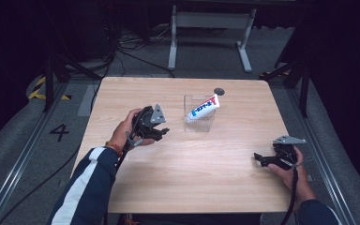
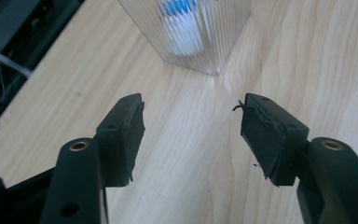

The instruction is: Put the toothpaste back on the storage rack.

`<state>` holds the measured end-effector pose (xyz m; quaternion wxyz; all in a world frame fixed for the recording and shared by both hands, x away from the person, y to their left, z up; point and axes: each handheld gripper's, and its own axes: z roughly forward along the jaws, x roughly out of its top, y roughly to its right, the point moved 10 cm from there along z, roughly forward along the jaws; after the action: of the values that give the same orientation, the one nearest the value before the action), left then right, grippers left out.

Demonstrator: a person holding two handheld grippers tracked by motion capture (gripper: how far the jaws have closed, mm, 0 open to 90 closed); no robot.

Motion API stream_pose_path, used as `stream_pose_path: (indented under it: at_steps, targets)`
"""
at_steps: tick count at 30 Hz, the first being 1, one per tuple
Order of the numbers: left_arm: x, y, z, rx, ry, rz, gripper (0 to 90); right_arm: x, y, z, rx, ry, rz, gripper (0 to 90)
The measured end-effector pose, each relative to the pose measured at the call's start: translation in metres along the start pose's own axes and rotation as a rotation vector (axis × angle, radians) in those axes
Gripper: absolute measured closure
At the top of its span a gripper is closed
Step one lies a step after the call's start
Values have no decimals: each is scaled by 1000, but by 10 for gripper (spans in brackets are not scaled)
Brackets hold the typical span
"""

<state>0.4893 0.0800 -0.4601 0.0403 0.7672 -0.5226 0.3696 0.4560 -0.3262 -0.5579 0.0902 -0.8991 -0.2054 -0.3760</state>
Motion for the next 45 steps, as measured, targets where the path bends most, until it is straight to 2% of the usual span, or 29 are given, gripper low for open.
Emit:
stream_pose_path:
  at_steps: [1, 8, 9, 10, 17, 22, 28, 36, 40, 45]
  targets:
    - [-3, 1, -1, 3, -12, 11, 362, 0, 0, 0, 0, 0, 0, 21]
    - [-23, 7, -5, 18, -33, -19, 284, 0, 0, 0, 2, 0, -8, 20]
    - [-32, 8, -7, 27, -59, -20, 266, 0, 0, 0, 4, 0, -9, 21]
    - [-32, 8, -7, 27, -59, -20, 254, 0, 0, 0, 4, 0, -9, 21]
    - [-63, 17, -18, 37, -95, -35, 209, -1, 0, 0, 6, -1, -12, 21]
    - [-83, 19, -26, 72, -122, -37, 193, 0, -1, 0, 10, 1, -12, 21]
    - [-110, 21, -35, 95, -138, -63, 195, 0, -1, 0, 14, 1, -17, 21]
    - [-133, 24, -43, 118, -143, -85, 196, 0, -1, 0, 14, 1, -18, 21]
    - [-140, 24, -47, 128, -121, -107, 197, 0, -1, 0, 14, 1, -17, 21]
    - [-156, 27, -52, 127, -121, -127, 194, 0, -1, 0, 13, 1, -17, 20]
